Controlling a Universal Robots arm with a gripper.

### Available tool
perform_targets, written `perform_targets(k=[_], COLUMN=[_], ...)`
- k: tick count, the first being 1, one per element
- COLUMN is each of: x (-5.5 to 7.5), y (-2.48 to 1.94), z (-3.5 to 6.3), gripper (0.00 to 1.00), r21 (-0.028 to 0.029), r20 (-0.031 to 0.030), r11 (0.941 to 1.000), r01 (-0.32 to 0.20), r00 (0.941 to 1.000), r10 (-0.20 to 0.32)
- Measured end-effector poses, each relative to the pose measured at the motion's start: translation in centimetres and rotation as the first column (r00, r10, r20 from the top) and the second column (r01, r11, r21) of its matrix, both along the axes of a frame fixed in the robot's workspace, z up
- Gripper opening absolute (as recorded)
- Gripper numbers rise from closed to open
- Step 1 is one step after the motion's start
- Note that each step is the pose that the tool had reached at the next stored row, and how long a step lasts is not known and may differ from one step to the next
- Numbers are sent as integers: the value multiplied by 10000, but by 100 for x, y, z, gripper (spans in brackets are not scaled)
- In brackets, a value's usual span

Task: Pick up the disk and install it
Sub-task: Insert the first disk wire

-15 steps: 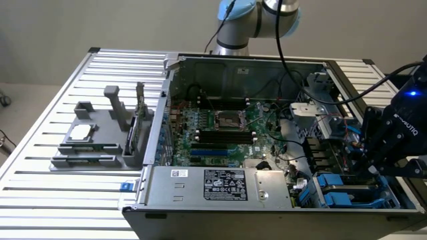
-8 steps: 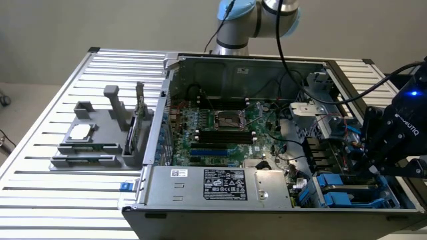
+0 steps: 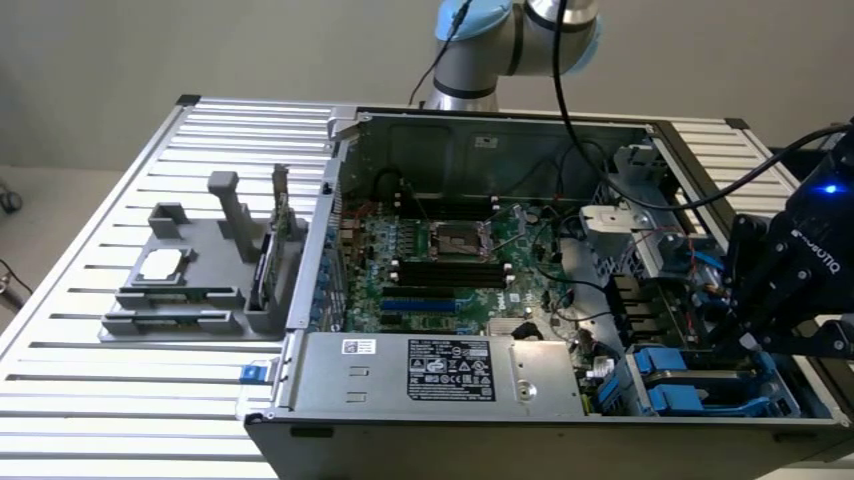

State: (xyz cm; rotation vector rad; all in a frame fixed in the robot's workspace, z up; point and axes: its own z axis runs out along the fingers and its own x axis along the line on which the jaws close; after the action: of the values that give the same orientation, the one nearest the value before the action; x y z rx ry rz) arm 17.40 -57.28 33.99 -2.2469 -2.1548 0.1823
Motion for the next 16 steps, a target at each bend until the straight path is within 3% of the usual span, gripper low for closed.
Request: perform_targets(k=[9,16], x=[-13,-15], y=[-9,11], z=[-2,-5], gripper=[16,16], r21=[0,2], r20=[0,0], r11=[10000,10000], r01=[-11,-62], r00=[10000,10000], r10=[11,62])
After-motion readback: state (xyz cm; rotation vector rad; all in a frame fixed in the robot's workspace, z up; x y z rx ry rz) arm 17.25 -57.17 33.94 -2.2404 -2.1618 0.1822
